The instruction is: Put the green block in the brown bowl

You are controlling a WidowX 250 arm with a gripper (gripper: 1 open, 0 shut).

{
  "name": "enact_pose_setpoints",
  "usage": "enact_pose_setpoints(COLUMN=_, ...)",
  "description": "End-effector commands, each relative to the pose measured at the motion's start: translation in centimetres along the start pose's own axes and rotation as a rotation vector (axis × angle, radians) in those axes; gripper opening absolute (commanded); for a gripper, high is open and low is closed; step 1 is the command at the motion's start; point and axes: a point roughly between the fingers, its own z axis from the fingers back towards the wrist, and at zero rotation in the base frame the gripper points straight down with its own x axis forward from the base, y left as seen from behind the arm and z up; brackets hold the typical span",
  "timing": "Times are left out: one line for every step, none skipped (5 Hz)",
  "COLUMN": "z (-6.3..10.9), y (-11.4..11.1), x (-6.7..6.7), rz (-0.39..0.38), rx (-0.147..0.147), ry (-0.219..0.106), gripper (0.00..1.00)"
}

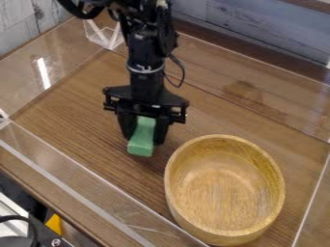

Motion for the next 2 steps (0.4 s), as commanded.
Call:
enact_pose_setpoints(z=2.2, y=0.1, x=1.0, rz=0.007, rx=-0.010, ry=-0.057, gripper=0.00)
enact_pose_setpoints(z=3.3, y=0.1, x=1.2, rz=0.003, rx=-0.014, ry=-0.060, gripper=0.00)
